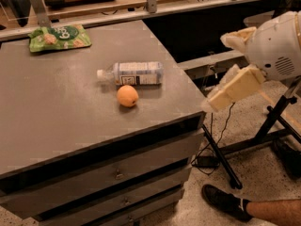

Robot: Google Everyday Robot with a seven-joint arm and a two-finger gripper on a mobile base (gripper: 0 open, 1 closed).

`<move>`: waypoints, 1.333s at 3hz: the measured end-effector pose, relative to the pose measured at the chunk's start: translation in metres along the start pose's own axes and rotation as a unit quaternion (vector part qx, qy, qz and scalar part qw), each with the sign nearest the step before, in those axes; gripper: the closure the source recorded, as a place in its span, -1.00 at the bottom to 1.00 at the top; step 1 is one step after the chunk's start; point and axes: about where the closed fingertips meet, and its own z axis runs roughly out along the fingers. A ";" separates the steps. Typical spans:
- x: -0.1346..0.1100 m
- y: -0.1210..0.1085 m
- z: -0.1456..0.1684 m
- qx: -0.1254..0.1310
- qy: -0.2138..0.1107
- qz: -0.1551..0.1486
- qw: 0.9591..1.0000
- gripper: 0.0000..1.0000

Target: Move orange near green rice chip bag

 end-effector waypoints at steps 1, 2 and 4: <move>-0.040 0.027 0.038 -0.054 -0.084 -0.009 0.995 -1.00; -0.052 0.033 0.040 -0.064 -0.100 -0.011 0.993 -1.00; -0.049 0.033 0.058 -0.067 -0.115 -0.014 0.991 -1.00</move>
Offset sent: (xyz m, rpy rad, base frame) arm -0.0028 0.0535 -0.0017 0.1384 -0.0015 0.1094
